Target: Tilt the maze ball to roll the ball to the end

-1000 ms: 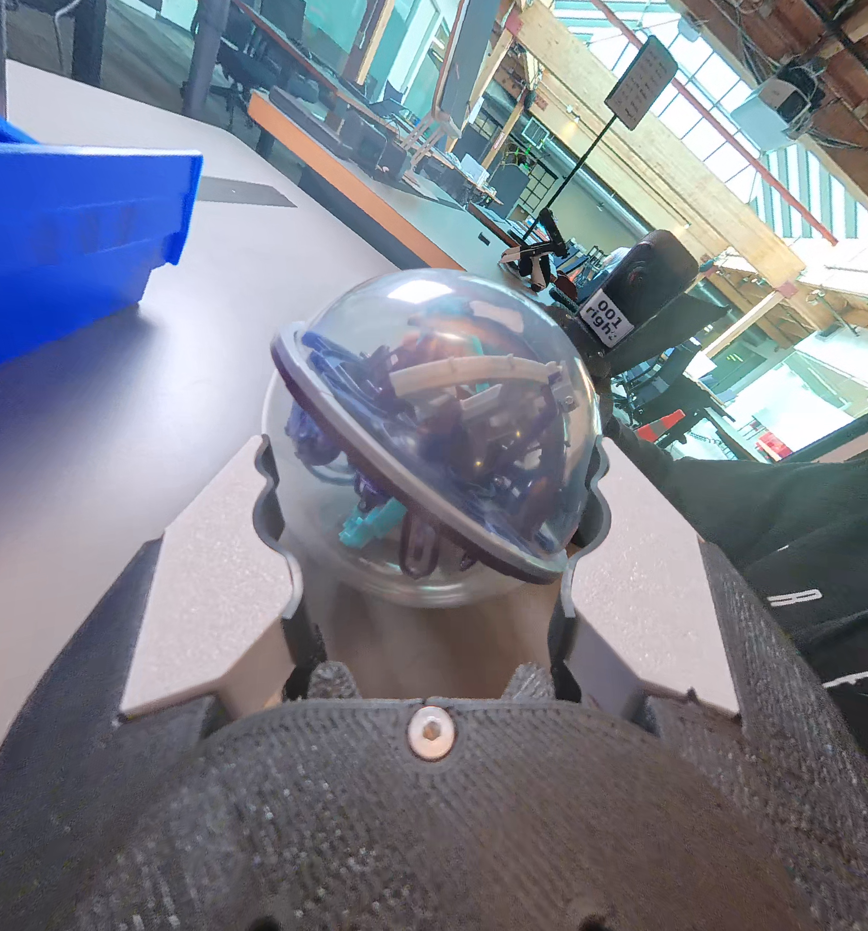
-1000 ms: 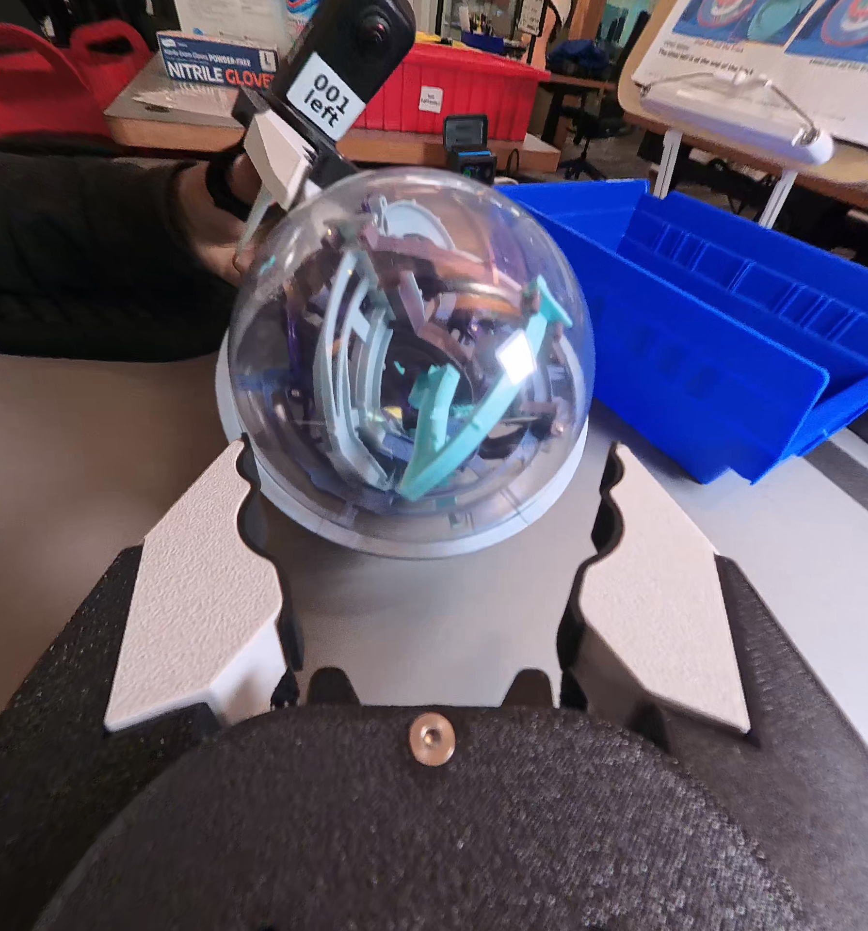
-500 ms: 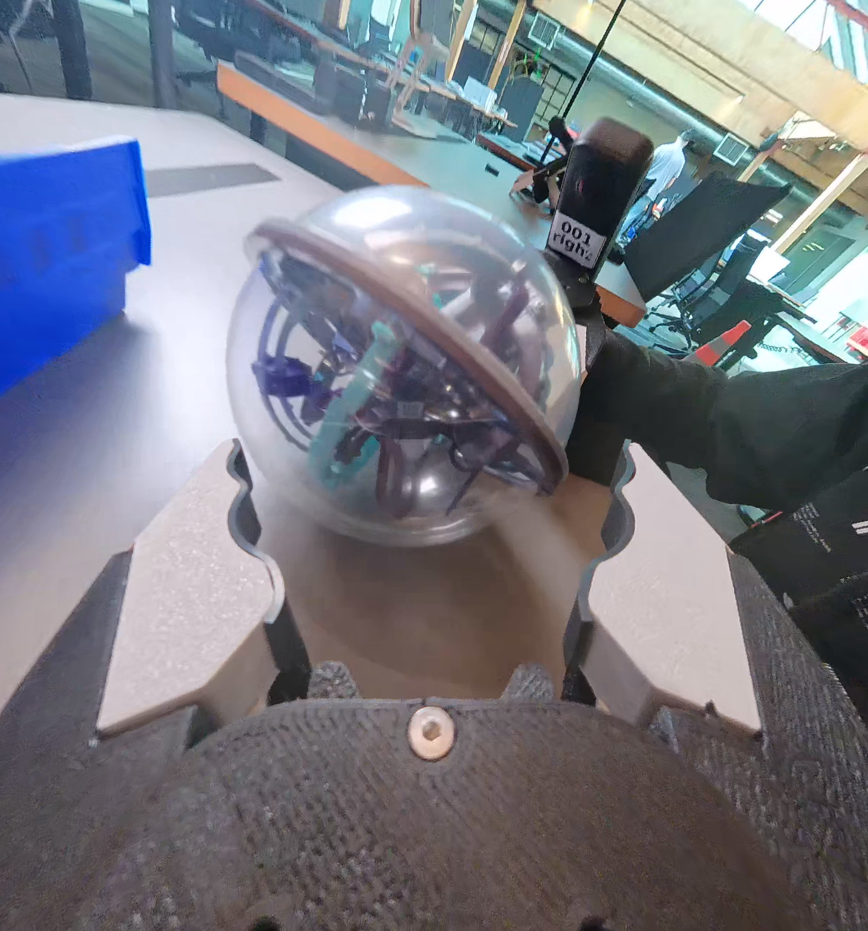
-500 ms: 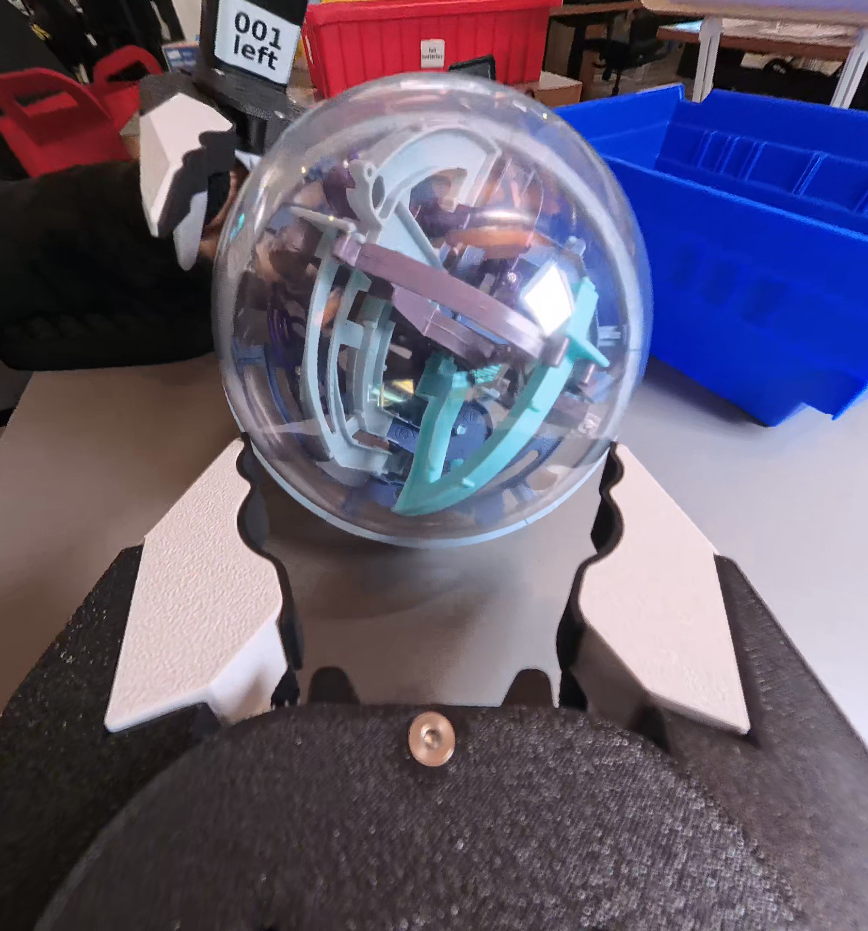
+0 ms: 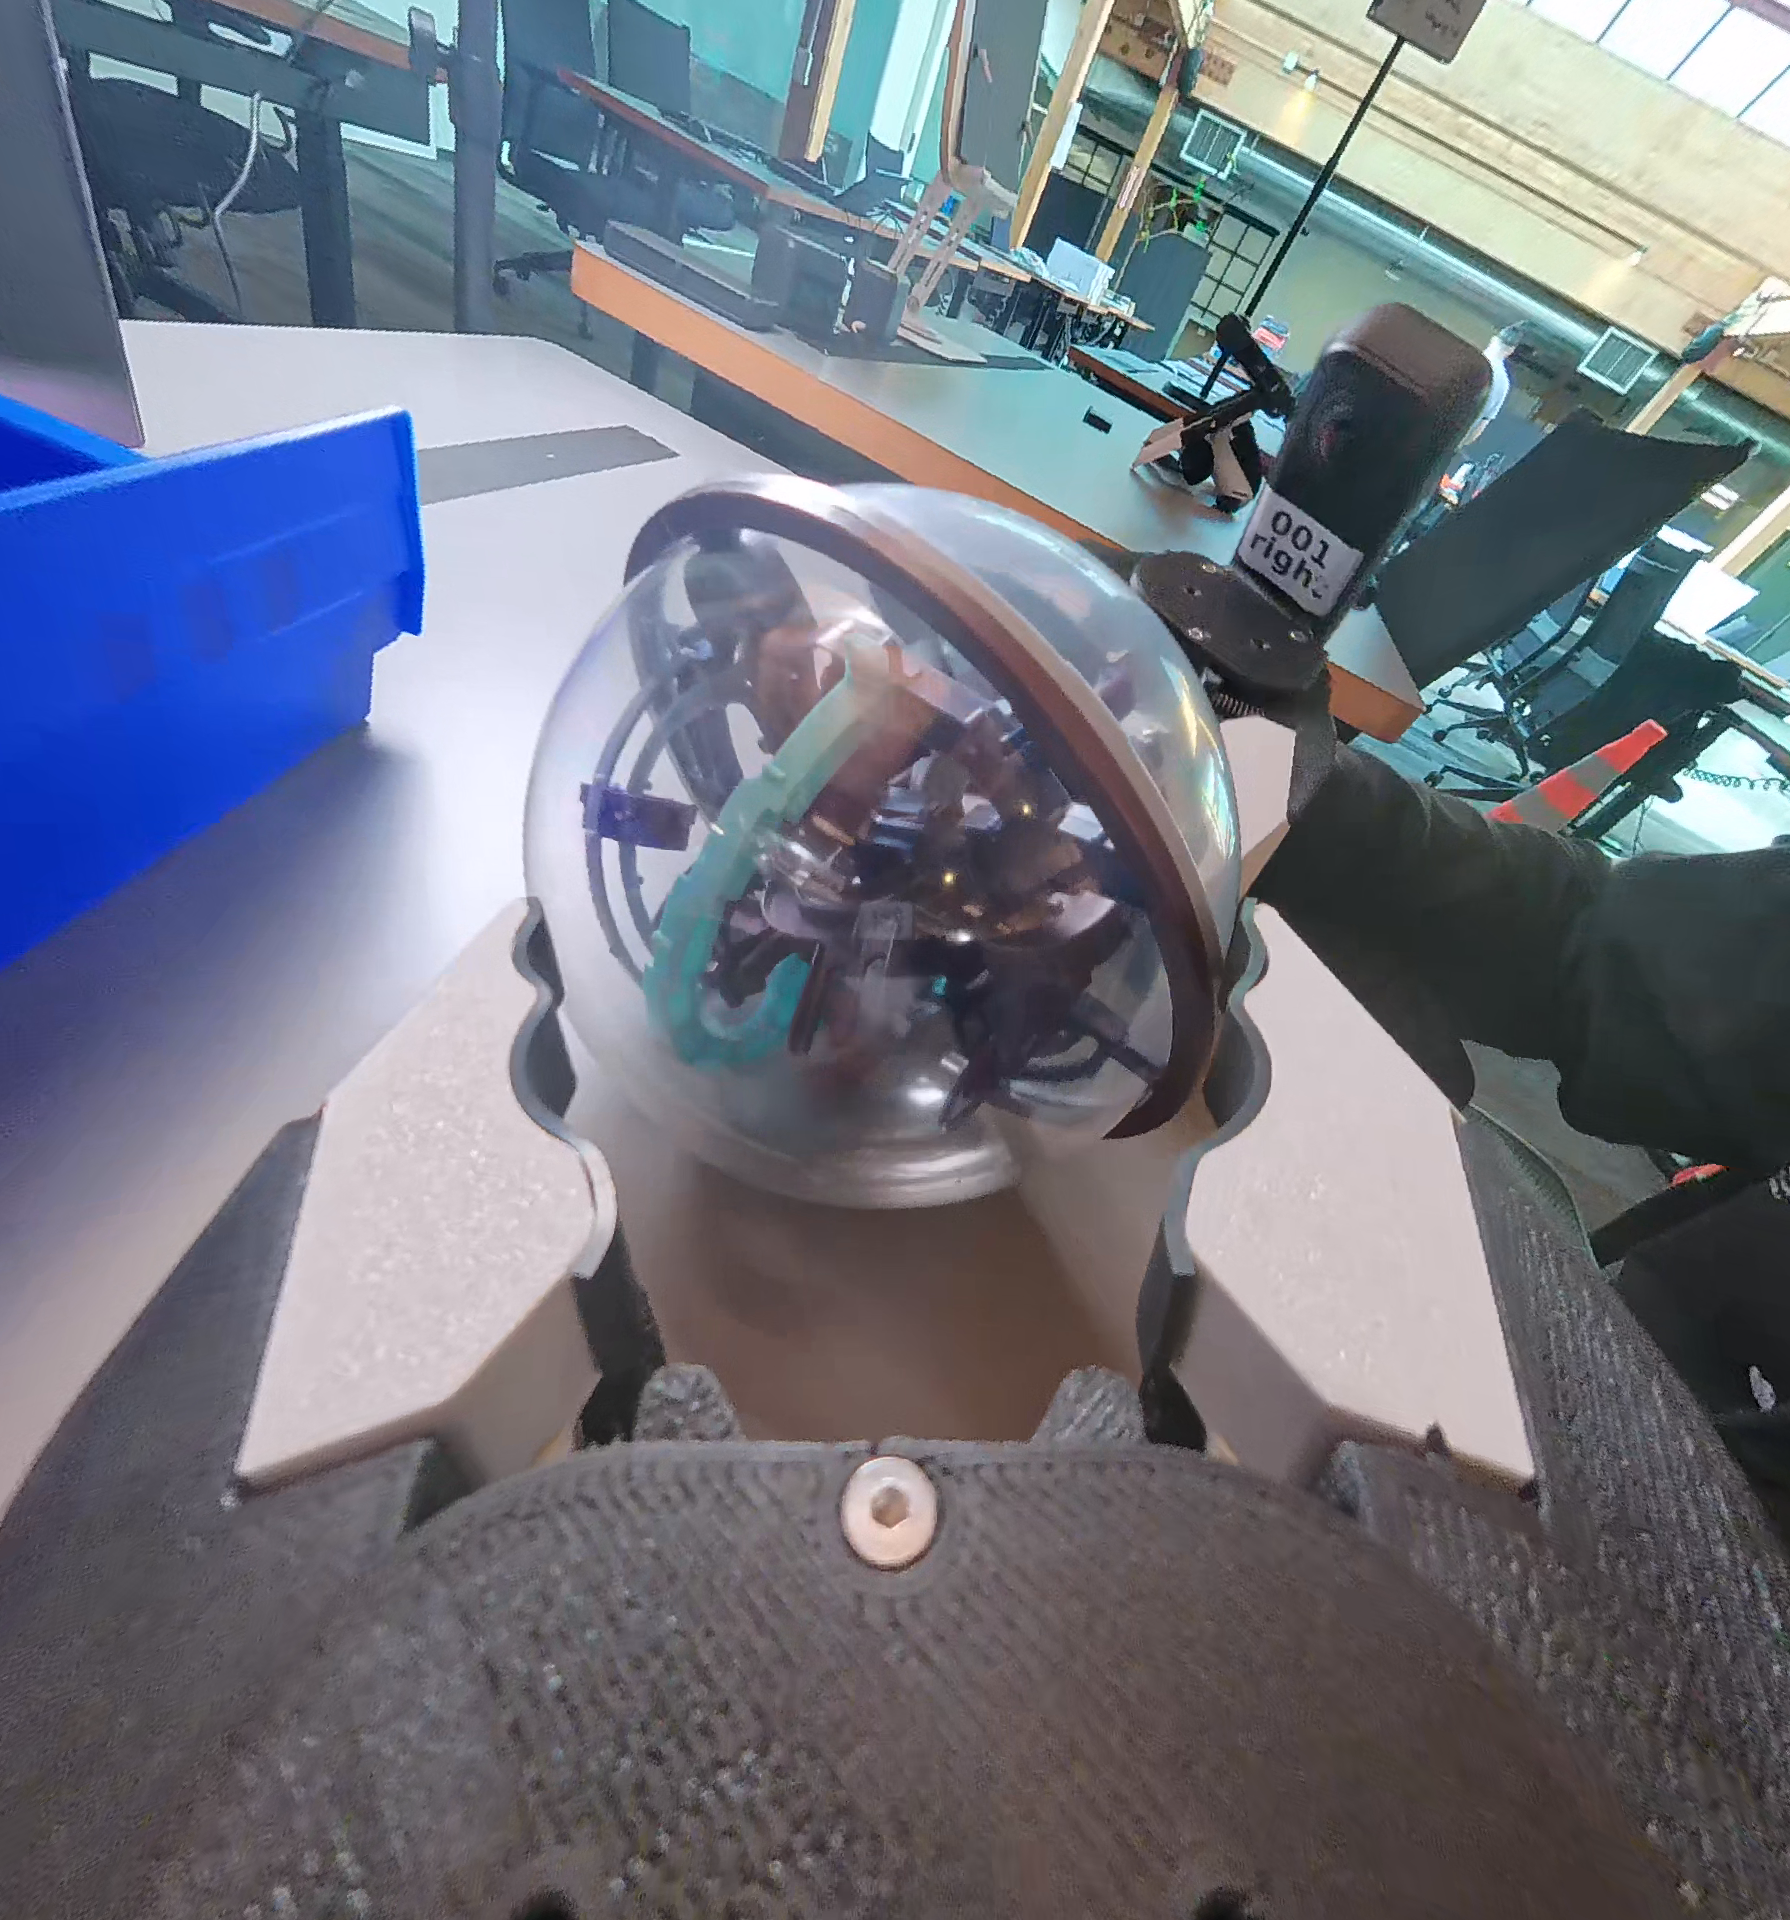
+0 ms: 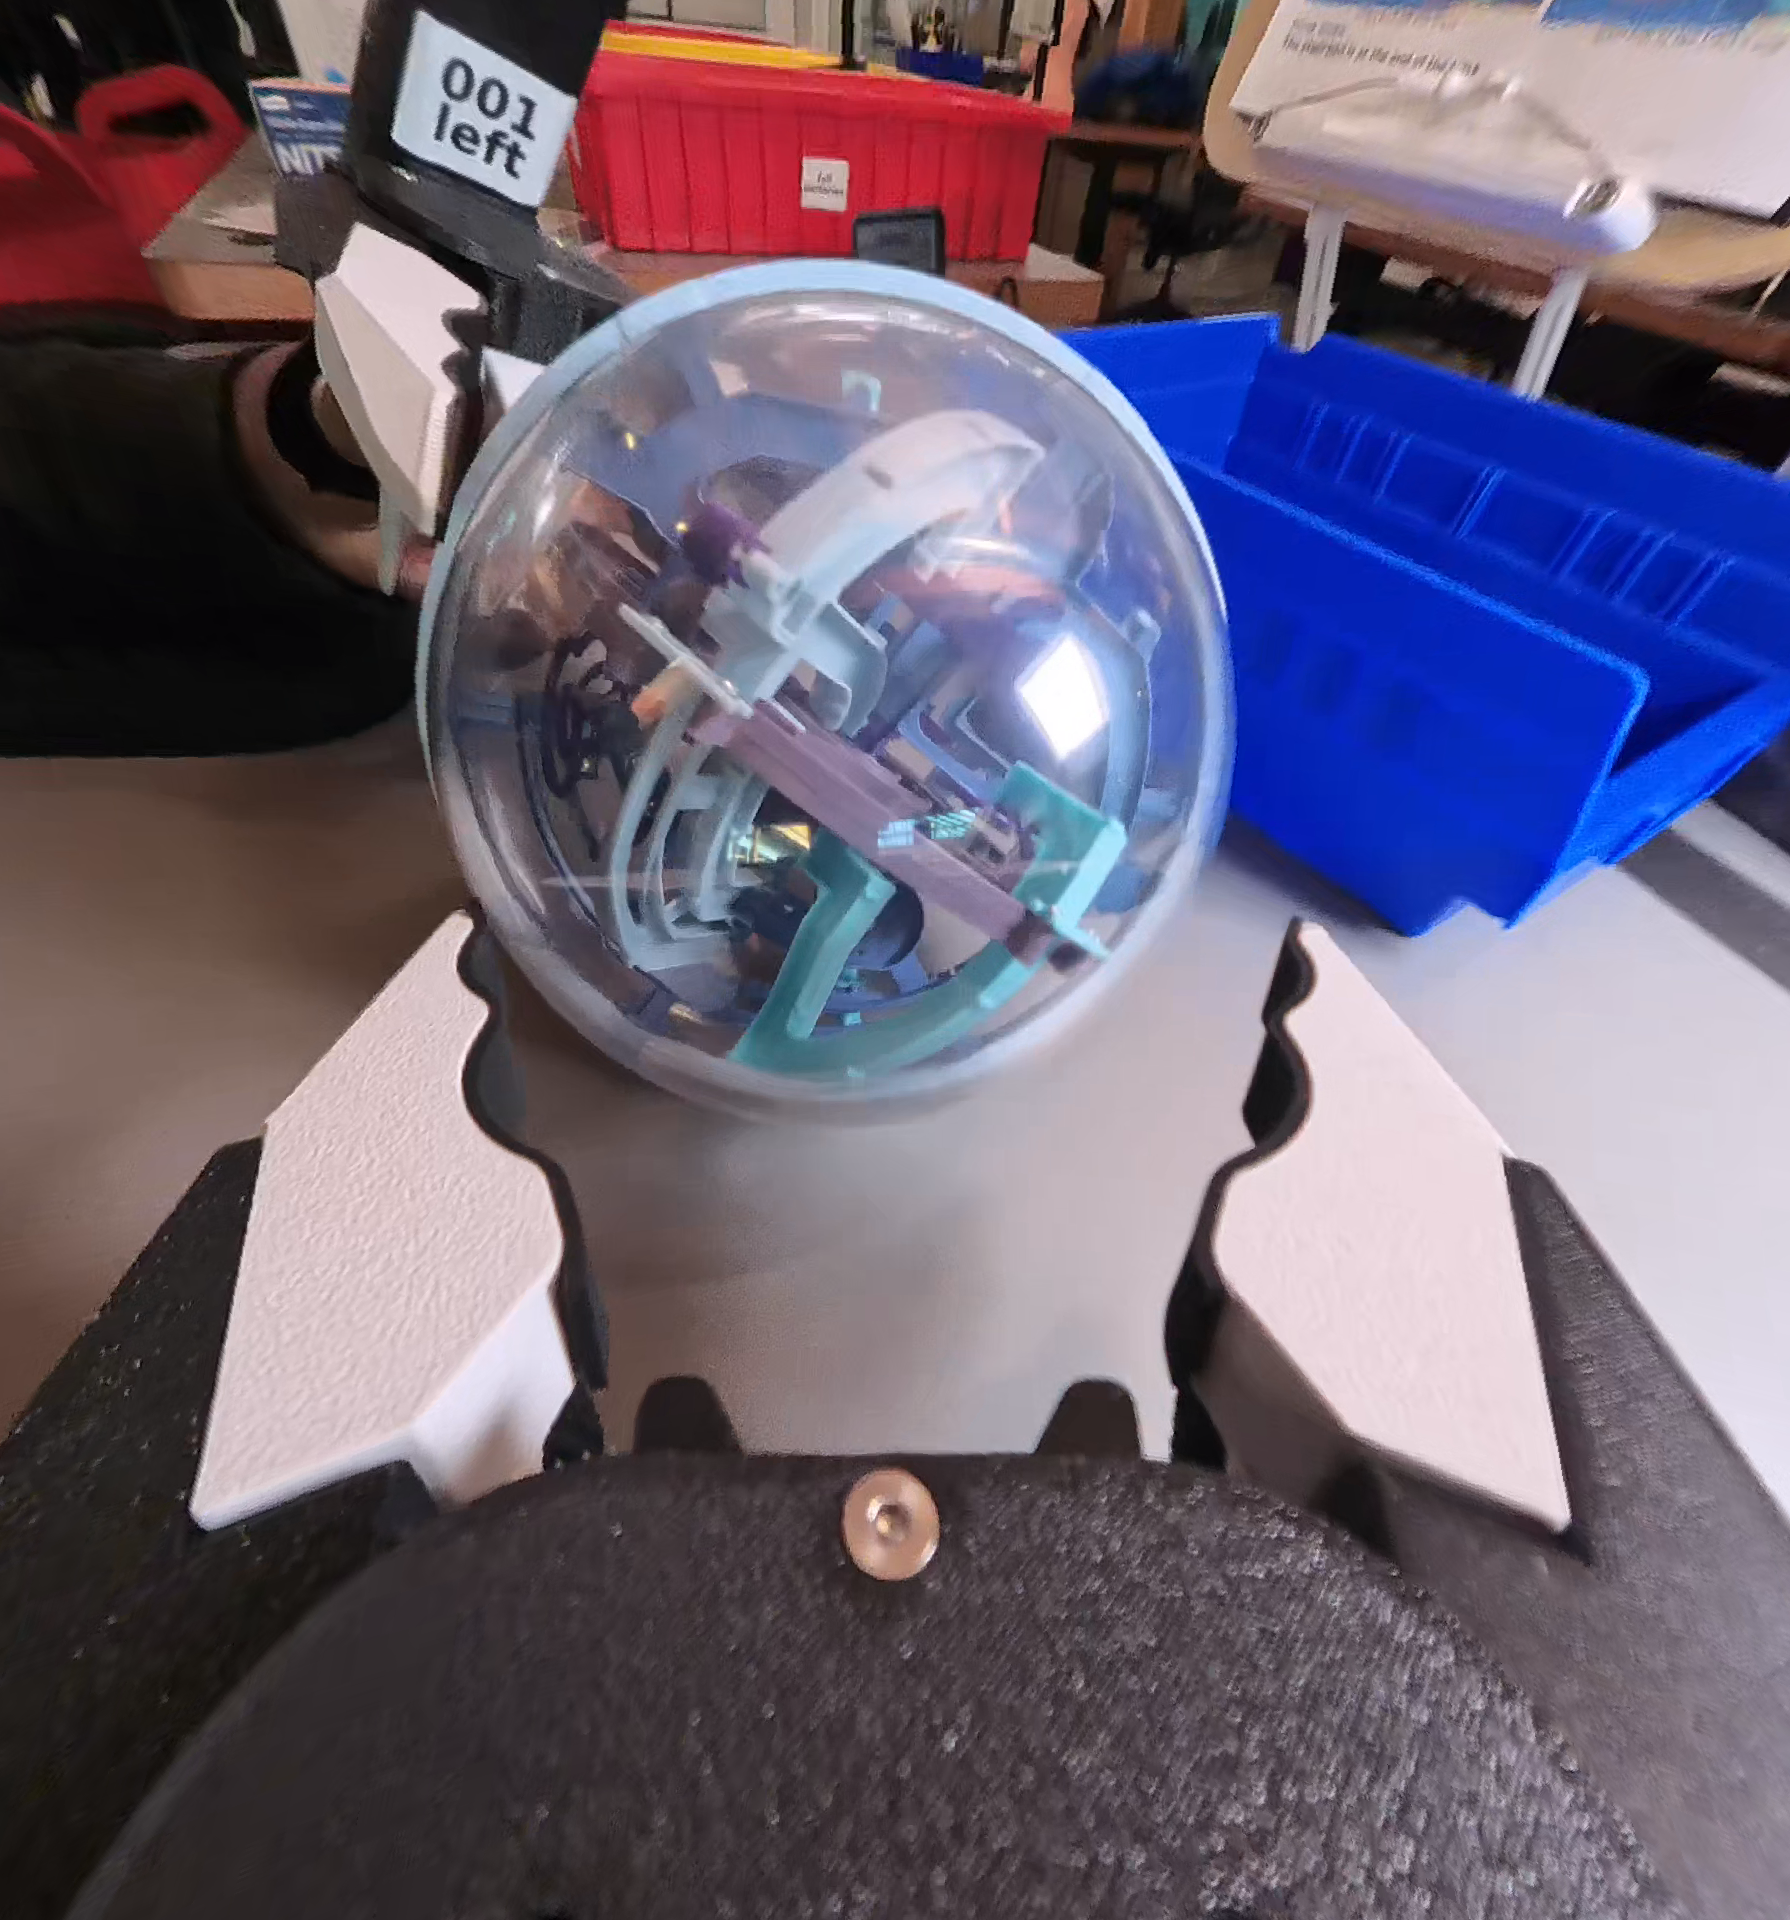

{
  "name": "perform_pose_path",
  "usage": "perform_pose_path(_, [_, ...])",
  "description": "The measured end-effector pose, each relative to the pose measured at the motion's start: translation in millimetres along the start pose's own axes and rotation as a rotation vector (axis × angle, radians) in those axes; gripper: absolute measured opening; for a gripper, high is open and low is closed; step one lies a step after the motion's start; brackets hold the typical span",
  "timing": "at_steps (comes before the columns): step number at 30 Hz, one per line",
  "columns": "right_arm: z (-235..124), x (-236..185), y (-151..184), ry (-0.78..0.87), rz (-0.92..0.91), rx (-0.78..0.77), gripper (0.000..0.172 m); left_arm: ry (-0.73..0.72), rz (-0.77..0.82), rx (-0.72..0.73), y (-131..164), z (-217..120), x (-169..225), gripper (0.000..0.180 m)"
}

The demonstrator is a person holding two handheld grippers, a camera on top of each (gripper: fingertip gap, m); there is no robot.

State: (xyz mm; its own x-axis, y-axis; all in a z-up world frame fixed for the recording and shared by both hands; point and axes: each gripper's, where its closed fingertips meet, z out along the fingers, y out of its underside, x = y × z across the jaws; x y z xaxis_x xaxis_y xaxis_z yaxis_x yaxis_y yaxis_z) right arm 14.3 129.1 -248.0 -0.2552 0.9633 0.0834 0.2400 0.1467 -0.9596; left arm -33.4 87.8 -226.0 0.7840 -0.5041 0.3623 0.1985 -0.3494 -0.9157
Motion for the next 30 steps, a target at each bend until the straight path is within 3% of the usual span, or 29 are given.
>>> perform_pose_path(13, [9,-6,11,-0.031,0.057,-0.029,0.137,-0.059,0.082,0.055,-21,10,8,0.123])
perform_pose_path(17, [9,-9,17,-0.091,0.140,-0.044,0.136,0.034,0.148,0.090,-26,8,21,0.133])
perform_pose_path(22, [7,-7,17,-0.127,0.211,-0.031,0.133,0.099,0.340,0.072,-16,0,12,0.135])
perform_pose_path(30, [2,4,14,-0.134,0.318,0.018,0.127,0.100,0.287,-0.047,9,26,-14,0.136])
